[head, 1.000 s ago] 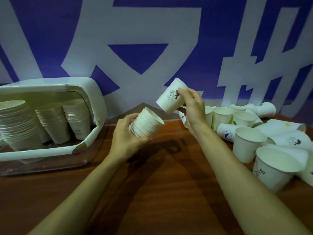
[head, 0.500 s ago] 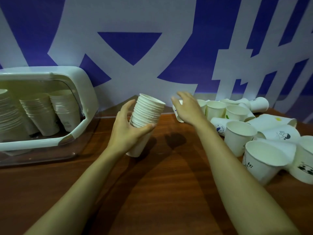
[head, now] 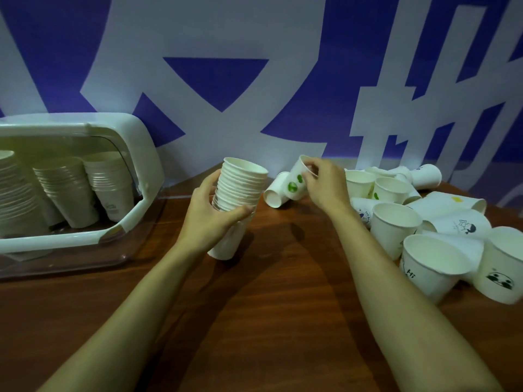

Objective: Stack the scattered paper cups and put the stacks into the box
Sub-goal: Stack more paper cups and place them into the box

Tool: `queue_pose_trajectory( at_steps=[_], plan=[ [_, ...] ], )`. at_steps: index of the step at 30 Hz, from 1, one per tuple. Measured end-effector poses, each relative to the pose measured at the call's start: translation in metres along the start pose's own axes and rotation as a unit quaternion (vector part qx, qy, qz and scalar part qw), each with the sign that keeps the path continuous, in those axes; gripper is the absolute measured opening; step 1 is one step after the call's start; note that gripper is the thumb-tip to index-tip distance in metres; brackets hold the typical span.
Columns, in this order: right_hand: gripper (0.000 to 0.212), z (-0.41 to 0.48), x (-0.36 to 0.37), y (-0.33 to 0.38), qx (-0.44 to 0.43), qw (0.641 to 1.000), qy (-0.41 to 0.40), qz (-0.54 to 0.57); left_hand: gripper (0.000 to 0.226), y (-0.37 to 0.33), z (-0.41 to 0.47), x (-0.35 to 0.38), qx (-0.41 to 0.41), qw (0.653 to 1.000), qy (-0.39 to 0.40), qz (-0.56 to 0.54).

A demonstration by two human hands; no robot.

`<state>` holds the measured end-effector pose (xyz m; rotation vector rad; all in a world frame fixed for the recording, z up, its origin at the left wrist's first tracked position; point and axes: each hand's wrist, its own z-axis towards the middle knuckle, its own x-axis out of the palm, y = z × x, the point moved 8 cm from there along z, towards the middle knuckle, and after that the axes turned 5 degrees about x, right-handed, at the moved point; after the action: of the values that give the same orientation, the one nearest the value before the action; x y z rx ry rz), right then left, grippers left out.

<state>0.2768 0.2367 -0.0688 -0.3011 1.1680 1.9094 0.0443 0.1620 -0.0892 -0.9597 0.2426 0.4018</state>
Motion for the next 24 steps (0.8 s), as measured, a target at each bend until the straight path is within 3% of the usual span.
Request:
queue_pose_trajectory(
  at_steps=[2, 5, 8, 11, 15, 20, 22, 24],
  plan=[
    [0.023, 0.004, -0.018, 0.022, -0.016, 0.993, -0.025, 0.115, 0.080, 0.002, 0.001, -0.007, -0.014, 0.999, -0.008, 0.031],
    [0.020, 0.003, -0.049, 0.051, -0.060, 0.975, -0.115, 0.178, 0.096, 0.007, 0.005, -0.018, -0.009, 0.996, -0.020, 0.082],
    [0.017, -0.001, -0.060, 0.073, -0.087, 0.960, -0.118, 0.239, 0.098, 0.010, 0.005, -0.024, -0.016, 0.995, -0.018, 0.100],
    [0.017, -0.007, -0.047, 0.090, -0.120, 0.959, -0.036, 0.255, 0.094, 0.006, 0.004, -0.025, -0.012, 0.995, -0.015, 0.095],
    [0.022, -0.019, -0.014, 0.103, -0.136, 0.941, 0.144, 0.274, 0.082, 0.003, 0.005, -0.027, -0.005, 0.998, -0.011, 0.064],
    [0.018, -0.037, 0.012, 0.119, -0.200, 0.914, 0.256, 0.242, 0.077, -0.001, 0.006, -0.026, 0.018, 0.998, 0.007, 0.056],
    [0.015, -0.025, 0.018, 0.103, -0.136, 0.930, 0.189, 0.286, 0.075, 0.002, 0.005, -0.030, 0.000, 0.999, -0.007, 0.039],
    [0.024, -0.006, 0.032, 0.066, -0.020, 0.963, 0.088, 0.256, 0.073, 0.009, 0.005, -0.038, -0.026, 0.999, -0.030, 0.015]
  ],
)
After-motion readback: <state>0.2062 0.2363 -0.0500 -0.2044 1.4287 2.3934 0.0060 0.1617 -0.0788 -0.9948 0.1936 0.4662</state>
